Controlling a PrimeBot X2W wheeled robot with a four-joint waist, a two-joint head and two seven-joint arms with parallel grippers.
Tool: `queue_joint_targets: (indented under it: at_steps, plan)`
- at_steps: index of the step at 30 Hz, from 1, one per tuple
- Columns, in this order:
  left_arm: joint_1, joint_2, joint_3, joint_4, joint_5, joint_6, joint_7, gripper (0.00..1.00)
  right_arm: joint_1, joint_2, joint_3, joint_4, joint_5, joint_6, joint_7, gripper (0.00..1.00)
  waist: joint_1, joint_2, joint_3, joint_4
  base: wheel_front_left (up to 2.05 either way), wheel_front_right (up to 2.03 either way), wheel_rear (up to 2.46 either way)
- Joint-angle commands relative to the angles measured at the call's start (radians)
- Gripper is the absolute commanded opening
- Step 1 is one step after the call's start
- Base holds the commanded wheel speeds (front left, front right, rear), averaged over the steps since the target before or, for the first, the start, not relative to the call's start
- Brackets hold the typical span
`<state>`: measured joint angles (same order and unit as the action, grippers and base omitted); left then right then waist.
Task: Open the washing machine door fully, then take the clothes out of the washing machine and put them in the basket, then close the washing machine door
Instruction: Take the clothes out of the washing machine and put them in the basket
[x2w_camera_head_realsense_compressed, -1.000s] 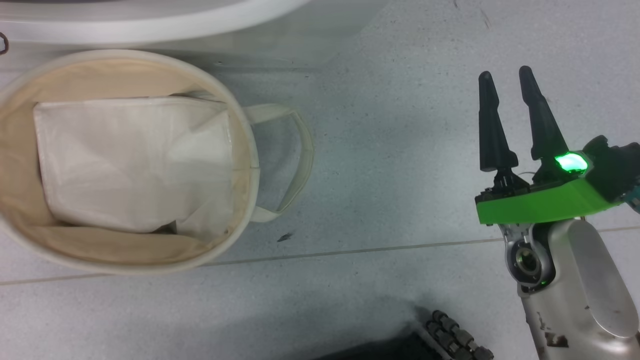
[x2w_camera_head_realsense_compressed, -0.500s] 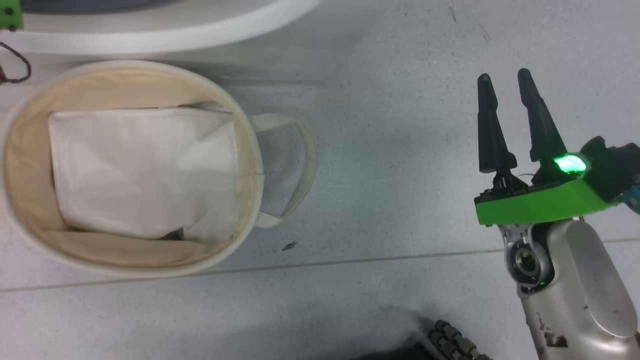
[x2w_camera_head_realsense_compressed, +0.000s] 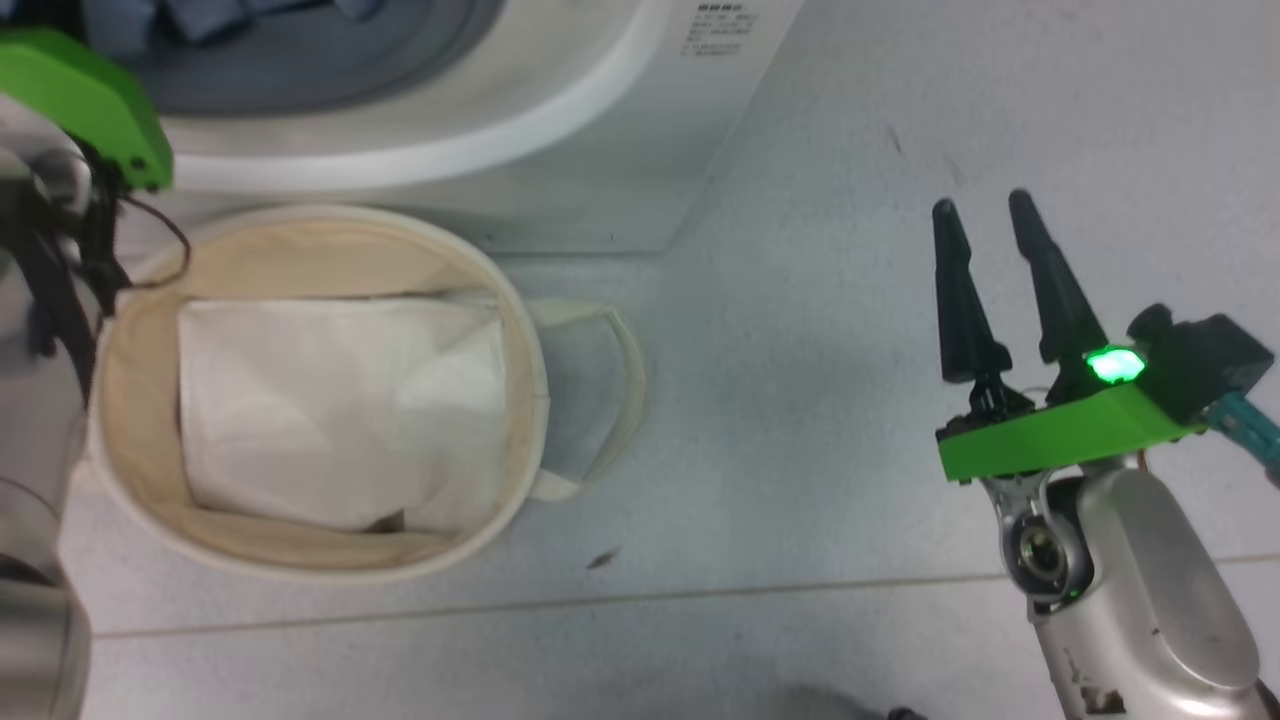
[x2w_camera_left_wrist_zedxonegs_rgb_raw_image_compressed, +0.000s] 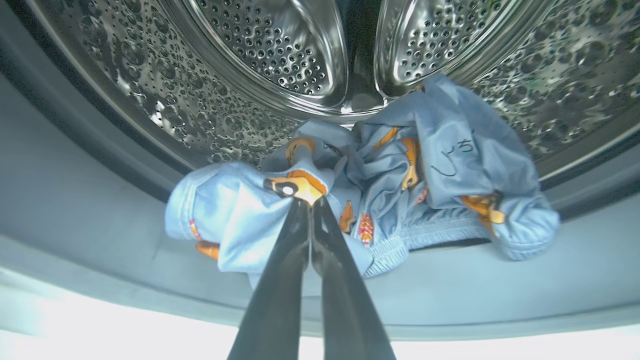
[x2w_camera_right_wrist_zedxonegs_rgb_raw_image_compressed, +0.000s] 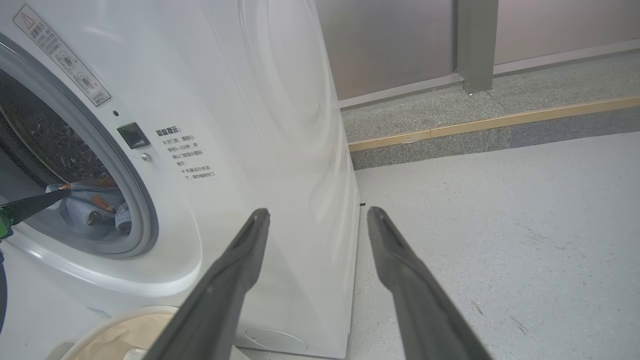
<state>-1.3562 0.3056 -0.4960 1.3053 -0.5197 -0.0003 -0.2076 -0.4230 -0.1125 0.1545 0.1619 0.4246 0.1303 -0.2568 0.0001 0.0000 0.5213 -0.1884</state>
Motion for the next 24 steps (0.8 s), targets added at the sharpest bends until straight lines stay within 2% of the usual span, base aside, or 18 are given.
queue_joint_targets:
  at_steps: [1,6,10,17,22,24]
  plan:
    - [-0.013,0.034,0.025,-0.015,-0.011,-0.007,-0.015,0.0,0.028,-0.011,0.02,-0.022,0.005,0.0,-0.005,1.0,0.0,0.0,-0.036,0.008,0.0,0.0,0.0]
    - [0.064,0.006,0.066,-0.016,-0.074,-0.078,-0.037,0.0,0.052,-0.017,0.035,0.01,0.017,0.0,-0.005,1.0,0.0,0.0,-0.12,0.018,0.0,0.0,0.0]
    - [0.135,-0.013,0.078,-0.036,-0.106,-0.113,-0.047,0.0,0.075,-0.023,0.042,0.034,0.028,0.0,-0.005,1.0,0.0,0.0,-0.19,0.026,0.0,0.0,0.0]
    - [0.285,-0.019,0.089,-0.166,-0.132,-0.129,-0.054,0.0,0.128,-0.037,0.053,0.072,0.046,0.0,-0.005,1.0,0.0,0.0,-0.319,0.047,0.0,0.0,0.0]
    - [0.437,-0.012,0.094,-0.342,-0.159,-0.13,-0.054,0.0,0.168,-0.047,0.07,0.095,0.056,0.0,-0.005,1.0,0.0,0.0,-0.412,0.059,0.0,0.0,0.0]
    - [0.535,0.001,0.095,-0.458,-0.174,-0.13,-0.054,0.0,0.19,-0.05,0.08,0.105,0.064,0.0,-0.005,1.0,0.0,0.0,-0.459,0.064,0.0,0.0,0.0]
